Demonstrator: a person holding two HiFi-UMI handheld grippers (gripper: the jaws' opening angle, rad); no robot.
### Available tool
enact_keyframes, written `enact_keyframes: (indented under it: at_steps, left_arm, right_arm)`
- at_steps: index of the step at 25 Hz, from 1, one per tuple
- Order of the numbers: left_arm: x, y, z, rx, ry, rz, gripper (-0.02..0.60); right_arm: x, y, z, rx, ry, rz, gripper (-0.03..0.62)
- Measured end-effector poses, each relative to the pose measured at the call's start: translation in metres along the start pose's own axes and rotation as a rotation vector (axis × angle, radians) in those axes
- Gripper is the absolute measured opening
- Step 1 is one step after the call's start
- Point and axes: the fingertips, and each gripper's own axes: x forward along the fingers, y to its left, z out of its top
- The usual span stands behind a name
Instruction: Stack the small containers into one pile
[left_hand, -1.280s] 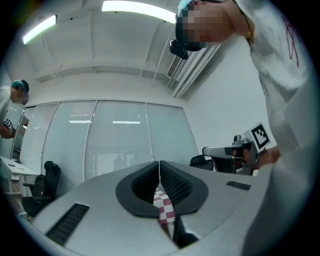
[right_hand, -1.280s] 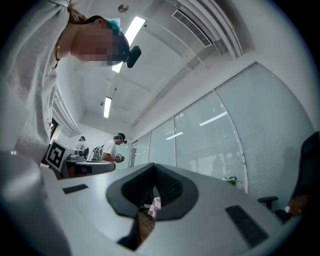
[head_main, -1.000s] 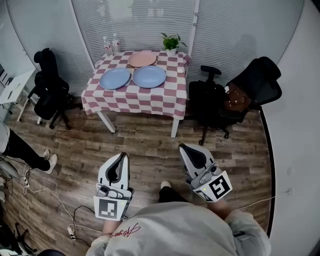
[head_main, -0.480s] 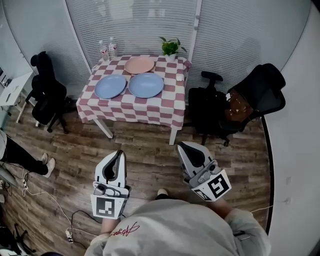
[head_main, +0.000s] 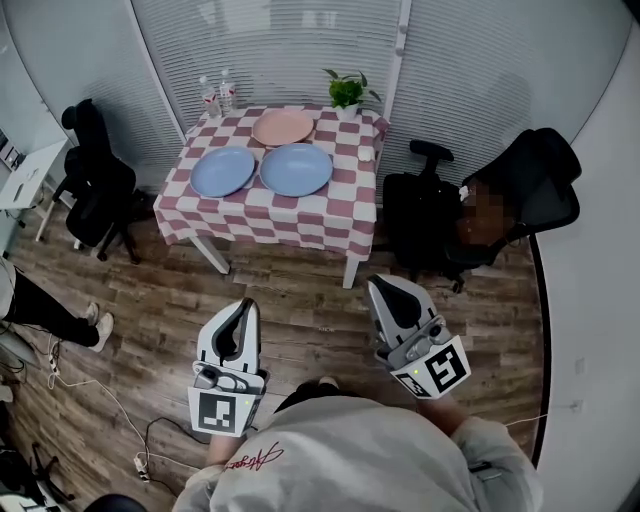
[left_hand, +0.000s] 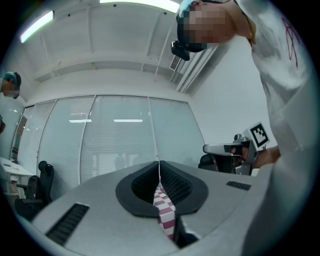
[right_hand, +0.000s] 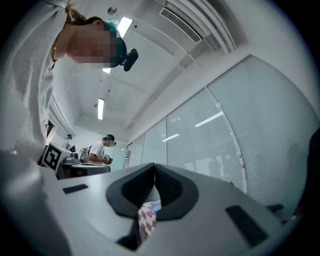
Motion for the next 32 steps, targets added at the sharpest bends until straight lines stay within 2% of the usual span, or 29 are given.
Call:
enact_keyframes:
  at_steps: [5, 12, 21, 28, 32]
  left_arm:
    - [-0.003, 0.005, -0.011, -0.005, 0.047, -0.013, 0.020]
    - [-0.002, 0.019, -0.006, -0.012, 0.026, 0.015, 0.020]
    - [0.014, 0.015, -0.011, 0.000, 0.016, 0.031, 0.020]
    - [0.013, 0.013, -0.024, 0.006, 0.077, 0.050, 0.020]
    - [0.019, 0.024, -0.028, 0.015, 0.077, 0.061, 0.020]
  right_arm:
    - [0.010, 0.009, -0.004, -0.002, 0.014, 0.010, 0.011]
    - [0.019, 0.014, -0.011, 0.020, 0.023, 0.035, 0.011]
    - [0.021, -0.002, -0.017, 0.020, 0.017, 0.059, 0.011]
    - [0.026, -0.010, -0.026, 0.049, 0.016, 0.076, 0.011]
    - [0.038, -0.013, -0.033, 0.050, 0.014, 0.087, 0.011]
